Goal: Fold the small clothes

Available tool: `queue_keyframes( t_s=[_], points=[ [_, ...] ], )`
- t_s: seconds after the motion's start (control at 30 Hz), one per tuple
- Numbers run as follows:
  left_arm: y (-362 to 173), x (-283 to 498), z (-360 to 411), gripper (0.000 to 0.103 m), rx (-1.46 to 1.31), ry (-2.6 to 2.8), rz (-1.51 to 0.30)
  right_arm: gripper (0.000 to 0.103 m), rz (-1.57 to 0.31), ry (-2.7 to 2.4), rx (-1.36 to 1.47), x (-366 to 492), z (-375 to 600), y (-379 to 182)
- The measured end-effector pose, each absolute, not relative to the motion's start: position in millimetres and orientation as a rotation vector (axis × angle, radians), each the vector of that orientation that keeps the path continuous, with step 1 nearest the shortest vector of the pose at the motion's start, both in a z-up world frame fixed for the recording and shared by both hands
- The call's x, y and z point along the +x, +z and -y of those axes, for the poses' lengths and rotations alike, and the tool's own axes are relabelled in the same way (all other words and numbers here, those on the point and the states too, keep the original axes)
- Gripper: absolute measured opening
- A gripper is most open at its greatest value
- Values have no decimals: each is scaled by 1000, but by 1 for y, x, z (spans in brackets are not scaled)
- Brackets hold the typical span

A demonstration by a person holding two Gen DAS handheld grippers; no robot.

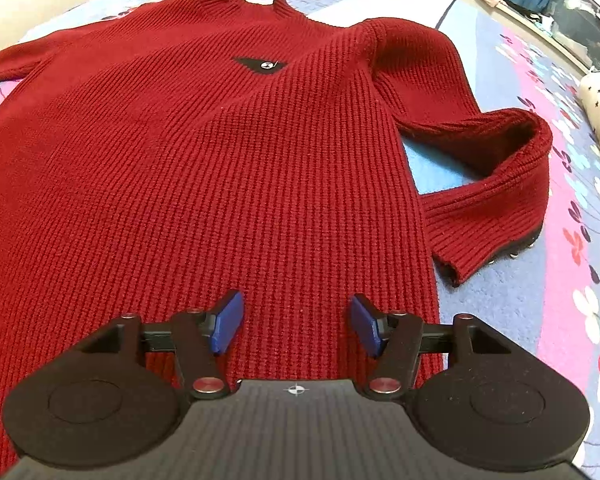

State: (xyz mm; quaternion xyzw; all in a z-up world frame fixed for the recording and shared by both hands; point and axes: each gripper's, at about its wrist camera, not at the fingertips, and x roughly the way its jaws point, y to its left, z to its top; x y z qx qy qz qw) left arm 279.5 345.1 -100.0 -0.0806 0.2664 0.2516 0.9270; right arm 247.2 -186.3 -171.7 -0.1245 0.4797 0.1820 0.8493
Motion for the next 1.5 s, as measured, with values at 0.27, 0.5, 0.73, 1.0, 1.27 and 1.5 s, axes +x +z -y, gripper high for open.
queue_keyframes(
  t_s=[0.27, 0.5, 0.73, 1.0, 1.27, 1.5],
  points=[
    [-142, 326, -342, 36, -134, 586, -884, 42, -945, 323, -144, 252, 206, -160],
    [-144, 333, -338, 41, -171, 523, -915, 32, -681, 191, 300, 271, 267, -124],
    [-137, 313, -344, 42, -179, 507, -912, 76, -710, 33, 765, 358, 306, -151],
    [-139, 316, -349, 43, -161, 481, -916, 69, -775, -265, 910, 410, 348, -173],
    [-140, 318, -347, 44, -126, 475, -924, 16, -617, -392, 720, 418, 402, -149],
    [-139, 320, -342, 44, -100, 472, -930, 22, -601, -522, 471, 411, 449, -175]
  ],
)
